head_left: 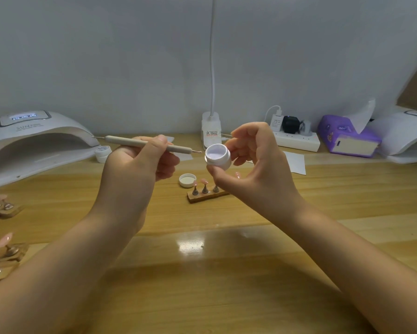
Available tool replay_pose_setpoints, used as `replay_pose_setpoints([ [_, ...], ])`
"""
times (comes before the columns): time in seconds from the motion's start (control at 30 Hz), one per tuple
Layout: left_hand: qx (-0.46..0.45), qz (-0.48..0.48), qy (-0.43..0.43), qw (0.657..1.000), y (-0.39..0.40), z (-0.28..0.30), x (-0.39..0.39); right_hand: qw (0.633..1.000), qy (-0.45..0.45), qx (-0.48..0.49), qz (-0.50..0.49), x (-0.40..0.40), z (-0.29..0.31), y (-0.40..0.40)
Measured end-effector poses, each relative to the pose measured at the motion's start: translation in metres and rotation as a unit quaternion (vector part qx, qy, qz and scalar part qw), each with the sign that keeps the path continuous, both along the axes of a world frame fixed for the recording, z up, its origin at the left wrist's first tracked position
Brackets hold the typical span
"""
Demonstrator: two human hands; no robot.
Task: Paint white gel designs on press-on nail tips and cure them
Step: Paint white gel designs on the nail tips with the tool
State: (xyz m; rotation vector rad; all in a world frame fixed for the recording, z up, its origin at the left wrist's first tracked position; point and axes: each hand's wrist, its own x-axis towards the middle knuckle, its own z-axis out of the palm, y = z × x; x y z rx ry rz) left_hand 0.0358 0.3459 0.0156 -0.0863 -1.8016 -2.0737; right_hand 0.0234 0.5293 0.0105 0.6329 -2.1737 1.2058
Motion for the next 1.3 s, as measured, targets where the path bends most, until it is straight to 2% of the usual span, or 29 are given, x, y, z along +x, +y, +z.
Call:
replay_pose_setpoints([
  [0.13,0.041,-0.015,-0.017,0.999,0.001,0.002,0.0,1.0,-0.003,0.001,0.0,0.001,0.001,0.0],
  [0.33,0.052,-0.028,-0.036,0.998,0.003,0.002,0.001,1.0,-0.002,-0.002,0.005,0.002,0.002,-0.001],
  [0.6,0.052,-0.011,-0.011,0.999,-0.001,0.004,0.0,1.0,-0.003,-0.003,0.002,0.0,0.001,0.0],
  [0.73,0.108,-0.032,-0.045,0.993,-0.002,0.006,-0.001,1.0,-0.019,-0.015,-0.009,-0.005,-0.002,0.002],
  [0.9,0.202,-0.047,-0.12,0.971,-0.001,0.008,-0.006,0.994,-0.078,-0.076,-0.033,-0.017,-0.007,0.016],
  [1.0,0.228,-0.047,-0.138,0.963,-0.001,0.008,-0.008,0.991,-0.088,-0.085,-0.057,-0.024,-0.012,0.022],
  [1.13,0.207,-0.05,-0.126,0.969,-0.003,0.005,-0.008,0.99,-0.091,-0.036,-0.105,-0.031,-0.02,0.03],
  [1.3,0.141,-0.03,-0.072,0.987,-0.001,-0.011,-0.008,0.972,-0.188,-0.055,-0.131,-0.044,-0.035,0.046],
])
